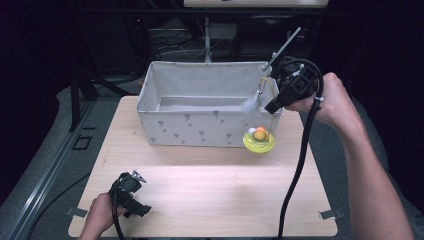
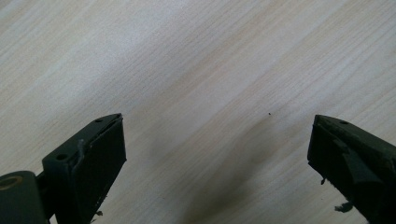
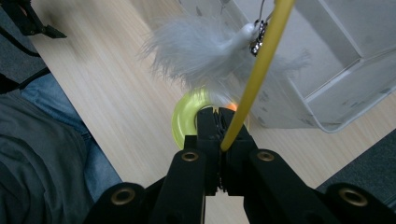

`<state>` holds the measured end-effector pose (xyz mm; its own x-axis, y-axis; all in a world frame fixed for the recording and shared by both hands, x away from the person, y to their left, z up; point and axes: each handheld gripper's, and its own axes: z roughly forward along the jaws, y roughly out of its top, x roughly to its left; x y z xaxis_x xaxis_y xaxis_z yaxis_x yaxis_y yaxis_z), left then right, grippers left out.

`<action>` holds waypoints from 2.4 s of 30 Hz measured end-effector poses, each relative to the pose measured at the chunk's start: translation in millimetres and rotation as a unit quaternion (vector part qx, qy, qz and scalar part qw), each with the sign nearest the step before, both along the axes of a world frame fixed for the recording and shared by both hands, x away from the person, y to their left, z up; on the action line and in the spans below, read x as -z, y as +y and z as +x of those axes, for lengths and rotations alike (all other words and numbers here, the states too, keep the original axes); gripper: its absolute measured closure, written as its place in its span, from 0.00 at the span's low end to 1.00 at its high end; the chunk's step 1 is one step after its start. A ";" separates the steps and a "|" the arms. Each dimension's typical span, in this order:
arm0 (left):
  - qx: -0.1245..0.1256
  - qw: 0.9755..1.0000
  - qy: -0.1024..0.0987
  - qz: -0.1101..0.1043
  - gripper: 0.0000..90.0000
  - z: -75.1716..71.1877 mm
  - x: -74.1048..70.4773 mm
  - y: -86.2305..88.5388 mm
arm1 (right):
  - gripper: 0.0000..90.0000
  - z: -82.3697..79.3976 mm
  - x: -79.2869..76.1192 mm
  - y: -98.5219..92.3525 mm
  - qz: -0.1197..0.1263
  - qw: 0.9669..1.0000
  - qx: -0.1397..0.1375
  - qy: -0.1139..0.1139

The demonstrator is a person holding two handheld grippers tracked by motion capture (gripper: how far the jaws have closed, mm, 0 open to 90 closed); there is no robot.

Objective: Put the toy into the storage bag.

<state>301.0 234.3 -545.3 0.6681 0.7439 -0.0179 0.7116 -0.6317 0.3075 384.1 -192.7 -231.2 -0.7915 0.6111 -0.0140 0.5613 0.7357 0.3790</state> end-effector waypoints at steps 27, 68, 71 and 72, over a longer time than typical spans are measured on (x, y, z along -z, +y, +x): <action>0.008 1.000 0.009 0.006 0.05 1.8 2.2 -2.6 | 0.98 5.8 -38.9 0.0 0.004 0.999 0.011 -0.032; 0.007 1.000 0.011 0.005 0.05 2.3 2.5 -1.7 | 0.98 56.3 -78.8 9.2 -0.009 0.995 0.075 -0.060; 0.007 1.000 0.011 0.005 0.05 2.3 2.5 -2.0 | 0.98 60.5 -79.1 9.0 -0.011 0.995 0.081 -0.062; 0.007 1.000 0.011 0.005 0.05 2.3 2.5 -2.0 | 0.98 60.5 -79.1 9.0 -0.011 0.995 0.081 -0.062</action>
<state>303.3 232.3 -547.9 0.6782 0.7345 -0.0258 0.7090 -0.6446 0.2862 444.6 -183.7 -152.1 -0.6737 0.7290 -0.1208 0.6231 0.6483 0.4376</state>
